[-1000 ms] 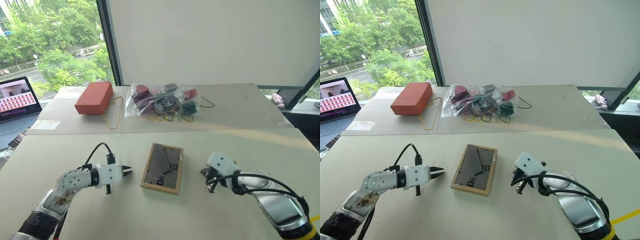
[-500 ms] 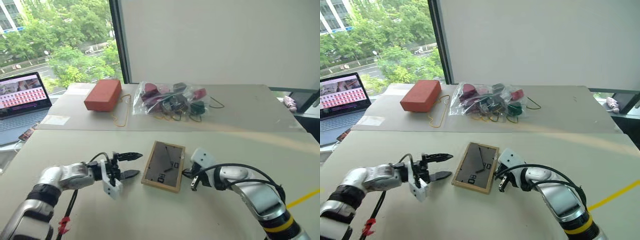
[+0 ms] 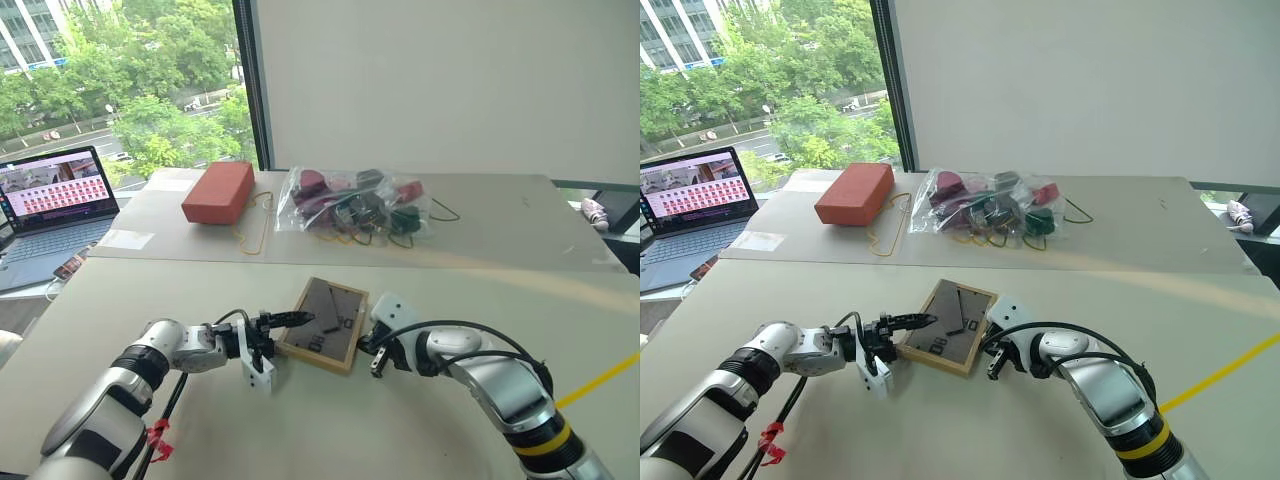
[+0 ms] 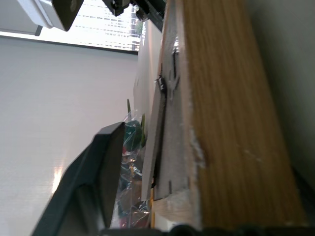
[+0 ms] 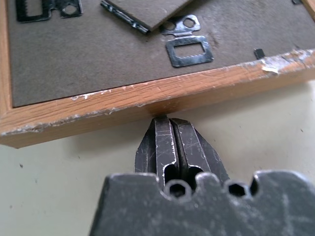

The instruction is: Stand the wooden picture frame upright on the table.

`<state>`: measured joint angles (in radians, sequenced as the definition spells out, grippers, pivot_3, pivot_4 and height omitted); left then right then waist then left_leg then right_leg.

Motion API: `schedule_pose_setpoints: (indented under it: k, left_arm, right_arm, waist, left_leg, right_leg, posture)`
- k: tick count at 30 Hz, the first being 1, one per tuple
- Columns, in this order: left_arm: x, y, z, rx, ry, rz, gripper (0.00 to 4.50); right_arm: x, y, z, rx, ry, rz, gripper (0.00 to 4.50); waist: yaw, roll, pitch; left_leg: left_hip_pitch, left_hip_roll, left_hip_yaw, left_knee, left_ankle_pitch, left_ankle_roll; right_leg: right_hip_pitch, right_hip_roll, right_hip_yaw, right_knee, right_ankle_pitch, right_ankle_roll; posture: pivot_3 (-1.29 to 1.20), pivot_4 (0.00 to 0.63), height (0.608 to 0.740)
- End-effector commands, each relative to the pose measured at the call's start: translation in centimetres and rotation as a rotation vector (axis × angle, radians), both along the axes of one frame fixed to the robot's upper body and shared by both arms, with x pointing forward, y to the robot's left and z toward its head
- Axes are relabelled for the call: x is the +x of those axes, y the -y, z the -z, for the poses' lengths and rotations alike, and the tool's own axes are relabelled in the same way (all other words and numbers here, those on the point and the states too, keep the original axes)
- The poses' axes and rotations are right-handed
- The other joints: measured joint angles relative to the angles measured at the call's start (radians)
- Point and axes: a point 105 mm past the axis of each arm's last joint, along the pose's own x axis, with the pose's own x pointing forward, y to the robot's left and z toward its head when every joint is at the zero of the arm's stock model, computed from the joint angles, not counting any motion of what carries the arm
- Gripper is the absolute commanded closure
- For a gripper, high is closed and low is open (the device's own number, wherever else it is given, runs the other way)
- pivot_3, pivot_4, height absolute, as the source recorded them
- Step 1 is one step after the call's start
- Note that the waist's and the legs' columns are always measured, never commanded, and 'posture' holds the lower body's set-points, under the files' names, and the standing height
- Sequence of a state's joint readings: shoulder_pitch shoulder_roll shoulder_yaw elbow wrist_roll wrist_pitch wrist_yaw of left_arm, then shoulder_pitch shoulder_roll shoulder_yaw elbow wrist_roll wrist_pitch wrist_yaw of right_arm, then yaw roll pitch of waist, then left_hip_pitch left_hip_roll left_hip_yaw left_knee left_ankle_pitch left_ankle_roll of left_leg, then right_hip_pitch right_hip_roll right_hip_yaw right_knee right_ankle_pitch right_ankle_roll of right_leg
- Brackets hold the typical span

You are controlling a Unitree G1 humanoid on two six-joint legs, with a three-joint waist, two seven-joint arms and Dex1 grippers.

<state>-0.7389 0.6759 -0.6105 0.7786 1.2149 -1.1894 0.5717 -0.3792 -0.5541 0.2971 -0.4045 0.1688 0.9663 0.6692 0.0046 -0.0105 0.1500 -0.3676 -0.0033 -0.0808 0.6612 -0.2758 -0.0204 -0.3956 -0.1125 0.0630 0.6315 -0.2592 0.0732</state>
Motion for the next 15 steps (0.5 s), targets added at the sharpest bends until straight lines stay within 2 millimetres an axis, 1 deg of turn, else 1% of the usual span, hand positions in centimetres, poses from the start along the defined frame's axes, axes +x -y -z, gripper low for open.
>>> schedule_pose_setpoints:
  k: [1, 2, 7, 9, 10, 11, 12, 13, 14, 15]
  left_arm:
    - [-2.0, -0.3, 3.1, 0.086, -0.097, 0.043, 3.09]
    - [-2.1, -0.3, 3.1, 0.083, -0.099, 0.042, 3.32]
    - [-2.2, -0.2, 3.2, 0.080, -0.097, 0.037, 3.31]
    - [-2.3, 0.2, 3.0, 0.054, -0.096, 0.041, 3.31]
    - [-2.4, 0.4, 3.0, 0.051, -0.095, 0.043, 3.31]
    - [-2.4, 0.5, 2.9, 0.047, -0.094, 0.043, 3.31]
    - [-2.4, 0.6, 2.9, 0.046, -0.094, 0.040, 3.31]
    - [-2.3, 0.6, 2.9, 0.045, -0.092, 0.038, 3.31]
    - [-2.3, 0.7, 2.9, 0.042, -0.091, 0.036, 3.31]
    - [-2.3, 0.8, 2.8, 0.038, -0.090, 0.035, 3.31]
  right_arm:
    - [0.6, 1.8, -0.8, -0.021, 0.034, 0.056, 4.50]
    - [0.8, 2.2, -1.0, -0.024, 0.041, 0.070, 4.50]
    - [2.8, 4.1, -3.1, -0.004, 0.110, 0.161, 4.50]
    - [4.4, 5.4, -5.7, 0.059, 0.179, 0.242, 4.50]
    - [4.9, 5.3, -7.1, 0.136, 0.191, 0.260, 4.21]
    - [5.1, 4.9, -8.1, 0.208, 0.190, 0.252, 3.90]
    - [5.0, 3.9, -8.8, 0.269, 0.172, 0.218, 3.78]
    - [4.8, 2.9, -9.2, 0.313, 0.154, 0.184, 3.41]
    - [4.8, 2.1, -9.5, 0.355, 0.134, 0.165, 3.17]
    - [4.7, 1.0, -9.7, 0.417, 0.078, 0.138, 2.61]
  waist:
    - [-0.001, 0.001, -0.001]
    - [-0.003, 0.001, -0.001]
    - [-0.014, 0.001, -0.001]
    - [-0.018, 0.002, -0.001]
    - [-0.019, 0.003, -0.002]
    - [-0.020, 0.003, -0.002]
    - [-0.020, 0.003, -0.002]
    - [-0.020, 0.004, -0.003]
    - [-0.019, 0.005, -0.004]
    - [-0.018, 0.005, -0.004]
  left_leg:
    - [0.000, 0.000, 0.000, 0.000, 0.000, 0.000]
    - [0.000, 0.000, 0.000, 0.000, 0.000, 0.000]
    - [0.001, 0.000, 0.000, 0.000, 0.000, 0.000]
    - [0.001, 0.000, 0.000, 0.000, 0.000, 0.000]
    - [0.001, 0.000, 0.000, 0.000, 0.000, 0.000]
    - [0.001, 0.000, 0.000, 0.000, 0.000, 0.000]
    - [0.001, 0.000, 0.000, 0.000, 0.000, 0.000]
    - [0.001, 0.000, 0.000, 0.000, 0.000, 0.000]
    - [0.001, 0.000, 0.000, 0.000, 0.000, 0.000]
    - [0.001, 0.000, 0.000, 0.000, 0.000, 0.001]
  right_leg:
    - [0.000, 0.000, 0.000, 0.000, 0.000, 0.000]
    - [0.000, 0.000, 0.000, 0.000, 0.000, 0.000]
    - [0.000, 0.000, 0.000, -0.001, 0.000, 0.000]
    - [0.000, 0.000, 0.000, -0.001, 0.000, 0.000]
    - [0.000, 0.000, 0.000, -0.001, 0.000, 0.000]
    - [0.000, 0.000, 0.000, 0.000, 0.000, 0.000]
    - [-0.001, 0.000, 0.000, 0.000, 0.000, 0.000]
    - [-0.001, 0.000, 0.000, 0.000, 0.000, 0.000]
    - [-0.001, 0.000, 0.000, 0.000, 0.000, 0.000]
    - [0.000, 0.000, 0.000, 0.002, 0.000, 0.000]
  posture:
    - [0.00, 0.150, 0.740]
    - [0.00, 0.150, 0.740]
    - [0.00, 0.150, 0.740]
    - [0.00, 0.150, 0.740]
    - [0.00, 0.150, 0.740]
    - [0.00, 0.150, 0.740]
    - [0.00, 0.150, 0.740]
    - [0.00, 0.150, 0.740]
    - [0.00, 0.150, 0.740]
    - [0.00, 0.150, 0.740]
